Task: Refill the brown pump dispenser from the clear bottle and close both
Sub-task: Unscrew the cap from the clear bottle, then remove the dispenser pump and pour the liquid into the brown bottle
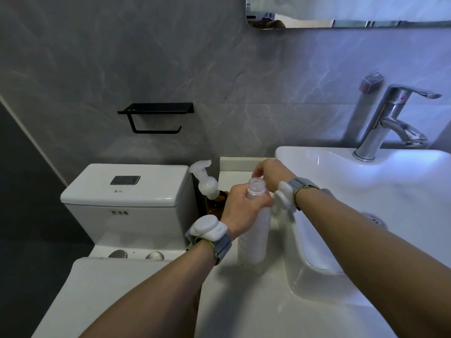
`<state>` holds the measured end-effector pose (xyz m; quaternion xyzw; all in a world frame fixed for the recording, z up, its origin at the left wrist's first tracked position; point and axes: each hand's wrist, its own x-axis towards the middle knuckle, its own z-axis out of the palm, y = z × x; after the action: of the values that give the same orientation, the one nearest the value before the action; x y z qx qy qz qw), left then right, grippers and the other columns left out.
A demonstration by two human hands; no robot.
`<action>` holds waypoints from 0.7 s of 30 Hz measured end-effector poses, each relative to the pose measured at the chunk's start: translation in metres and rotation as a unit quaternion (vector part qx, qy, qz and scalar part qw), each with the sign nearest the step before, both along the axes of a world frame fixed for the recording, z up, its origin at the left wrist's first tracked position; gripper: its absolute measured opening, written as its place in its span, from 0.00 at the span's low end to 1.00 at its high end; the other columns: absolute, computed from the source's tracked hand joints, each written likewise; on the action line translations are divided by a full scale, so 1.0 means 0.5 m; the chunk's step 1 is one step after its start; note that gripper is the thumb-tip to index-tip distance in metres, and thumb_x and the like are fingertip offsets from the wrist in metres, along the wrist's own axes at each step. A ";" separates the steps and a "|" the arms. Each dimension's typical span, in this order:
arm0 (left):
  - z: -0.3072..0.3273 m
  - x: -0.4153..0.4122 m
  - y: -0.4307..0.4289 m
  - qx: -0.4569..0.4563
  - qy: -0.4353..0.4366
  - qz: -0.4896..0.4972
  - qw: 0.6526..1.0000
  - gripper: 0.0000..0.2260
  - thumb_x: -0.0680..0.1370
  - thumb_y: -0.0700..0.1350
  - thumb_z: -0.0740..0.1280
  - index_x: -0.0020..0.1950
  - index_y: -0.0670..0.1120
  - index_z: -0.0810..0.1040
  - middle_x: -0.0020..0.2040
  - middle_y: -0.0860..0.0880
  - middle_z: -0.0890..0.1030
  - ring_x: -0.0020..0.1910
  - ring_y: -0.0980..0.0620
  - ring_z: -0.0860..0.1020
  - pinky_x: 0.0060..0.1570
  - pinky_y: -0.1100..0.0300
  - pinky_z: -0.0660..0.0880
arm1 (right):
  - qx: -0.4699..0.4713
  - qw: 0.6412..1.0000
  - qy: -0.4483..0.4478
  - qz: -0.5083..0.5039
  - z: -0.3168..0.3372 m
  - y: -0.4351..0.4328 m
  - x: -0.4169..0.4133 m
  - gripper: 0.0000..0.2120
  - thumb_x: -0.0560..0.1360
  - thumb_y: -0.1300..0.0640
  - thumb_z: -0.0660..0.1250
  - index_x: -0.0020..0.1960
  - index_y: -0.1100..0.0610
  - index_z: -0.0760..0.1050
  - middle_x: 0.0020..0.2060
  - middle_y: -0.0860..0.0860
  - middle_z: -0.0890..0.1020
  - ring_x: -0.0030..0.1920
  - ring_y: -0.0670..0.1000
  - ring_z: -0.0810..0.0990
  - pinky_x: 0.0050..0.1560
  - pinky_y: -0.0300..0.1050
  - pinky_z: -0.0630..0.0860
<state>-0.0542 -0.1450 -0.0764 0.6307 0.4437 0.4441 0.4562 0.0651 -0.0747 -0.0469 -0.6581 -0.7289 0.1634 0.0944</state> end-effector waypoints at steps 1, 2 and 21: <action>0.000 0.001 0.000 -0.001 0.005 0.002 1.000 0.06 0.72 0.35 0.69 0.35 0.41 0.78 0.36 0.45 0.78 0.36 0.54 0.74 0.37 0.68 0.71 | -0.004 1.000 -0.012 0.001 0.002 0.001 0.000 0.14 0.71 0.67 0.70 0.56 0.60 0.81 0.55 0.57 0.82 0.52 0.56 0.80 0.51 0.42 0.74; 0.000 0.000 -0.002 -0.002 0.003 0.005 1.000 0.06 0.72 0.36 0.69 0.35 0.41 0.78 0.37 0.44 0.78 0.37 0.53 0.75 0.38 0.66 0.71 | -0.011 1.000 -0.020 0.000 0.004 0.001 0.000 0.14 0.71 0.66 0.71 0.56 0.59 0.81 0.55 0.57 0.82 0.49 0.55 0.79 0.49 0.41 0.73; 0.032 -0.009 -0.012 -0.084 -0.020 0.103 0.991 0.06 0.71 0.42 0.70 0.40 0.39 0.81 0.38 0.44 0.80 0.40 0.49 0.77 0.41 0.57 0.72 | -0.024 0.999 0.014 0.042 0.063 -0.073 0.008 0.16 0.68 0.70 0.69 0.54 0.58 0.81 0.49 0.54 0.85 0.46 0.52 0.82 0.47 0.40 0.76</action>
<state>-0.0587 -0.1511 -0.0603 0.5319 0.5331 0.4623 0.4681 0.0691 -0.1112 -0.0155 -0.6265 -0.7503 0.1941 0.0823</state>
